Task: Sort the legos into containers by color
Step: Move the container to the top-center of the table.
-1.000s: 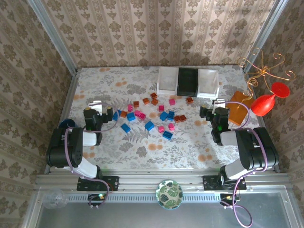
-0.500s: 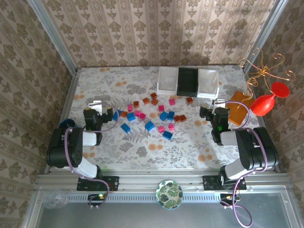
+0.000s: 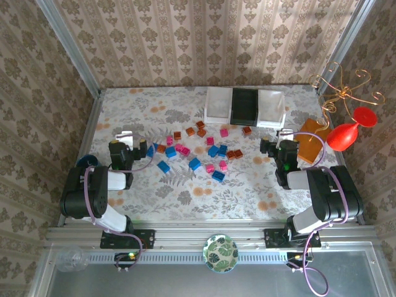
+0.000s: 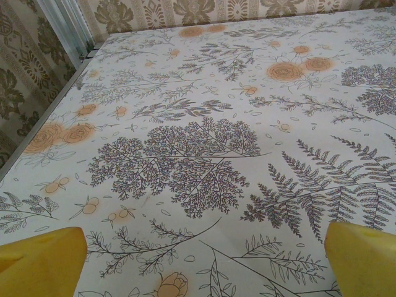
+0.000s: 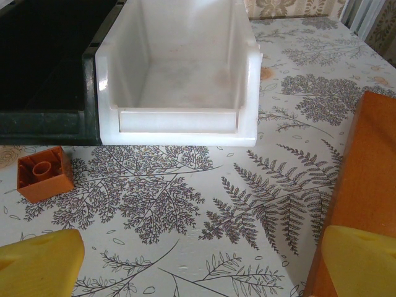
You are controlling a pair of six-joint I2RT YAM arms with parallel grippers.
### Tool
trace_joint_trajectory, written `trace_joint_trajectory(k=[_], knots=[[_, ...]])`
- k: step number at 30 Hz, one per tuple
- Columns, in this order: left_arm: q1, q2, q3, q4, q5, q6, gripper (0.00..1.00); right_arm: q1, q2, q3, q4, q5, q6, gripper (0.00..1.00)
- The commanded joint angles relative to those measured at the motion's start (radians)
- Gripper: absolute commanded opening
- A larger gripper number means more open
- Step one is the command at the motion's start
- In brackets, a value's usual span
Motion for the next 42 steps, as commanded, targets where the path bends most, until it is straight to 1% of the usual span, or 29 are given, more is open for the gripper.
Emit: trace_joint_trajectory(k=[1, 2, 4, 5, 6, 7, 8, 9, 11, 13, 15, 18, 21, 23, 25, 29, 31, 34, 36, 38, 40, 42], knots=[[0.01, -0.022, 0.02, 0.002, -0.008, 0.019, 1.0, -0.003, 0.01, 0.021, 0.044, 0.04, -0.016, 1.0], [0.007, -0.054, 0.022, -0.028, -0.017, 0.019, 1.0, 0.004, -0.003, 0.021, 0.038, 0.064, -0.019, 1.0], [0.004, -0.149, 0.051, -0.157, -0.034, 0.02, 1.0, 0.027, -0.058, 0.032, -0.02, 0.059, -0.053, 1.0], [-0.001, -0.193, 0.068, -0.217, -0.048, 0.02, 1.0, 0.051, -0.099, 0.053, -0.092, 0.097, -0.069, 1.0], [-0.007, -0.242, 0.088, -0.286, -0.076, 0.0, 1.0, 0.071, -0.165, 0.09, -0.209, 0.116, -0.075, 1.0], [-0.008, -0.287, 0.106, -0.346, -0.105, -0.073, 1.0, 0.08, -0.219, 0.132, -0.336, 0.114, -0.053, 1.0], [-0.002, -0.318, 0.116, -0.384, -0.112, -0.147, 1.0, 0.081, -0.258, 0.162, -0.418, 0.112, 0.001, 1.0], [0.005, -0.345, 0.124, -0.425, -0.077, -0.213, 1.0, 0.081, -0.296, 0.183, -0.474, 0.093, 0.061, 1.0], [0.014, -0.381, 0.135, -0.449, 0.067, -0.273, 1.0, 0.087, -0.341, 0.201, -0.51, 0.039, 0.114, 1.0], [0.003, -0.386, 0.155, -0.447, 0.204, -0.317, 1.0, 0.121, -0.329, 0.254, -0.546, 0.076, 0.151, 1.0], [-0.028, -0.372, 0.188, -0.466, 0.267, -0.367, 1.0, 0.156, -0.247, 0.374, -0.664, 0.146, 0.162, 1.0], [-0.119, -0.345, 0.246, -0.509, 0.292, -0.388, 1.0, 0.152, -0.043, 0.601, -0.845, 0.182, 0.213, 1.0], [-0.202, -0.339, 0.29, -0.57, 0.248, -0.372, 1.0, 0.128, 0.141, 0.809, -0.994, 0.159, 0.244, 0.99], [-0.231, -0.344, 0.297, -0.587, 0.226, -0.372, 1.0, 0.108, 0.245, 0.922, -1.059, 0.124, 0.266, 0.95], [-0.25, -0.352, 0.291, -0.592, 0.225, -0.376, 1.0, 0.084, 0.343, 1.032, -1.118, 0.062, 0.281, 0.9], [-0.27, -0.367, 0.273, -0.595, 0.218, -0.385, 1.0, 0.079, 0.509, 1.239, -1.244, 0.016, 0.269, 0.84], [-0.278, -0.371, 0.266, -0.597, 0.218, -0.387, 1.0, 0.078, 0.583, 1.325, -1.295, 0.009, 0.271, 0.8], [-0.287, -0.382, 0.263, -0.621, 0.216, -0.385, 1.0, 0.071, 0.663, 1.409, -1.333, -0.019, 0.283, 0.75], [-0.294, -0.396, 0.257, -0.639, 0.212, -0.386, 1.0, 0.071, 0.705, 1.455, -1.346, -0.06, 0.285, 0.71], [-0.298, -0.415, 0.245, -0.655, 0.207, -0.388, 1.0, 0.073, 0.746, 1.509, -1.359, -0.11, 0.284, 0.65], [-0.303, -0.44, 0.228, -0.67, 0.207, -0.393, 1.0, 0.088, 0.784, 1.567, -1.369, -0.152, 0.266, 0.6], [-0.306, -0.465, 0.211, -0.688, 0.203, -0.4, 1.0, 0.114, 0.817, 1.618, -1.383, -0.155, 0.252, 0.56]])
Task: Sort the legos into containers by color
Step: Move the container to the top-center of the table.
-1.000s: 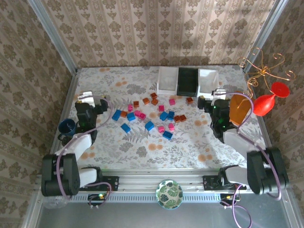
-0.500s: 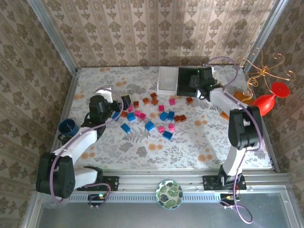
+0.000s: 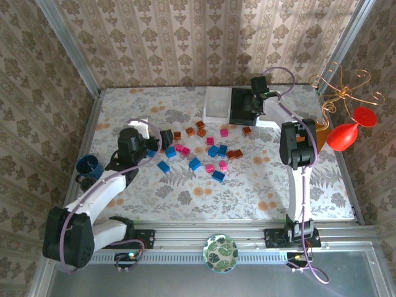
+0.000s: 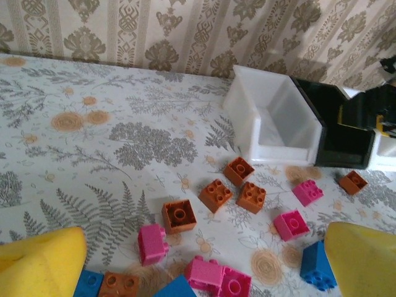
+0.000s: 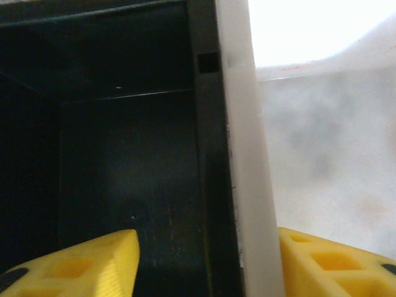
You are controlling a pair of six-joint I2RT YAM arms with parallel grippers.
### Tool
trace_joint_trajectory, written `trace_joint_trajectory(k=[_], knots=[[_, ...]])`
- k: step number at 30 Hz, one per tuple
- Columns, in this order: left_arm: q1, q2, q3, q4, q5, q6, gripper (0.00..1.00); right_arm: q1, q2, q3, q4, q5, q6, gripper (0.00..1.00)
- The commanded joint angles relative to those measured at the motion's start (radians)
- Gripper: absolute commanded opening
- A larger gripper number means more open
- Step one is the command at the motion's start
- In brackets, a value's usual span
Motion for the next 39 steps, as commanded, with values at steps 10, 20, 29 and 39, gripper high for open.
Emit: trace_joint_trajectory(k=[10, 20, 29, 39], knots=[[-0.022, -0.143, -0.084, -0.099, -0.029, -0.04, 1.0, 0.134, 0.198, 0.325, -0.138, -0.095, -0.023, 0.46], [-0.029, -0.181, -0.116, -0.104, -0.061, -0.039, 1.0, 0.161, 0.069, 0.12, -0.055, -0.119, -0.076, 0.39], [-0.035, -0.144, -0.114, -0.088, -0.069, -0.043, 1.0, 0.164, -0.001, 0.037, -0.035, -0.18, -0.117, 0.38], [-0.054, -0.07, -0.09, -0.063, -0.055, -0.054, 1.0, 0.157, -0.104, 0.021, -0.019, -0.061, -0.157, 0.63]])
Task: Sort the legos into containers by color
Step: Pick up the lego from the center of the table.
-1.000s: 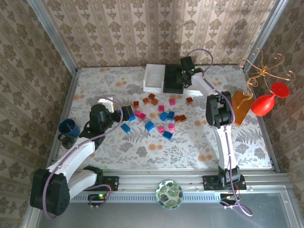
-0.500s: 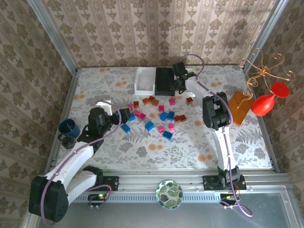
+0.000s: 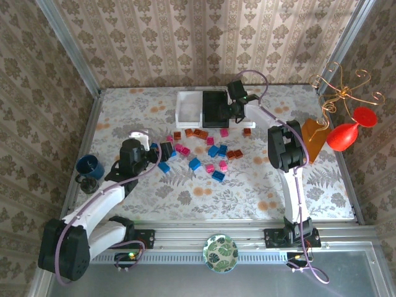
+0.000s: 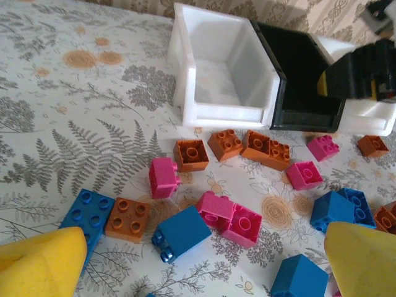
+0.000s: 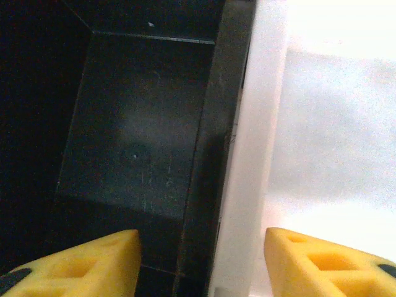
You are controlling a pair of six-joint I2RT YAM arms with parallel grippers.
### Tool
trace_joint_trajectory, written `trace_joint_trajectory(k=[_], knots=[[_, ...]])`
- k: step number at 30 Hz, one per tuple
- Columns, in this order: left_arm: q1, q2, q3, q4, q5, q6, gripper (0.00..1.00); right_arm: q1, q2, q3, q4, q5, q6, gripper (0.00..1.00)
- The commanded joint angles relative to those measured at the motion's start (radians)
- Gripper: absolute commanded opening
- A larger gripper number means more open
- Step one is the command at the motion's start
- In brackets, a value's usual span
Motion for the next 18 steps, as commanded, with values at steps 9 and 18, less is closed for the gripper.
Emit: trace_joint_trajectory(k=[9, 18], knots=[[-0.073, 0.048, 0.06, 0.022, 0.011, -0.003, 1.0, 0.001, -0.533, -0.614, 0.23, 0.178, 0.067, 0.76], [-0.116, 0.077, 0.071, 0.043, 0.018, 0.002, 1.0, -0.013, -0.498, -0.798, 0.33, 0.249, 0.189, 0.76]])
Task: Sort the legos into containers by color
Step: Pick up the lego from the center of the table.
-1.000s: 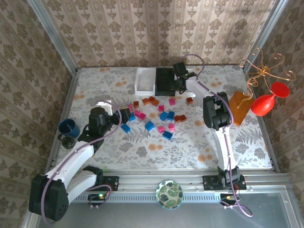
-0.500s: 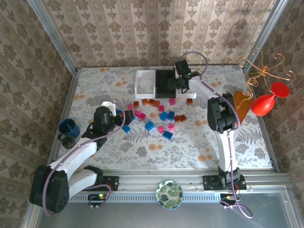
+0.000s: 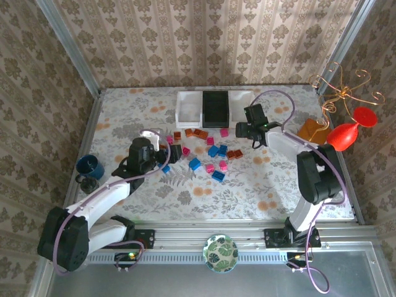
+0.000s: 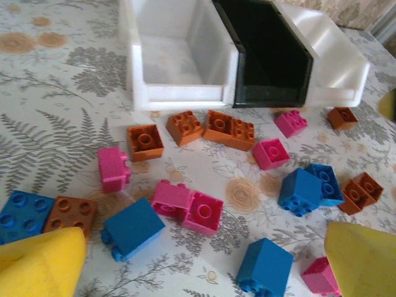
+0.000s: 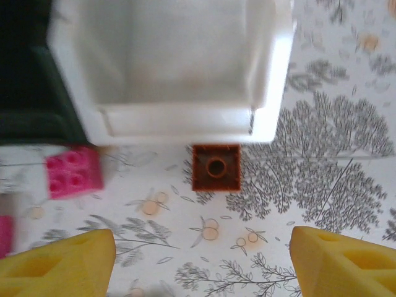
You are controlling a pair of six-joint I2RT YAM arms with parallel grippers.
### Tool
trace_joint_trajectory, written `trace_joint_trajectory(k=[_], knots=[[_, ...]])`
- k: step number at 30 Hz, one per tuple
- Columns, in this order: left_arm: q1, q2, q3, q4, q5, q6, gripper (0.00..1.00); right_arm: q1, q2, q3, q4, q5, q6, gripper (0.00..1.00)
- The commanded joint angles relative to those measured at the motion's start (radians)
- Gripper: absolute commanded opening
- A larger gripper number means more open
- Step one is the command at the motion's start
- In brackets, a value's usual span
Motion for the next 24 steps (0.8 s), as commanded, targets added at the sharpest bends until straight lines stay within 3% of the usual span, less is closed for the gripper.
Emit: trace_joint_trajectory(k=[1, 6, 17, 24], knots=[[-0.013, 0.002, 0.028, 0.032, 0.009, 0.001, 1.0, -0.012, 0.065, -0.01, 0.064, 0.063, 0.072, 0.76], [-0.022, -0.028, 0.016, 0.02, -0.008, -0.004, 1.0, -0.027, 0.17, 0.03, 0.099, 0.024, 0.07, 0.73], [-0.025, -0.069, -0.005, 0.01, -0.017, -0.013, 1.0, -0.054, 0.275, 0.159, 0.046, -0.022, 0.055, 0.54], [-0.028, -0.017, 0.046, 0.01, 0.109, 0.002, 1.0, -0.059, 0.298, 0.19, 0.012, -0.047, 0.053, 0.47]])
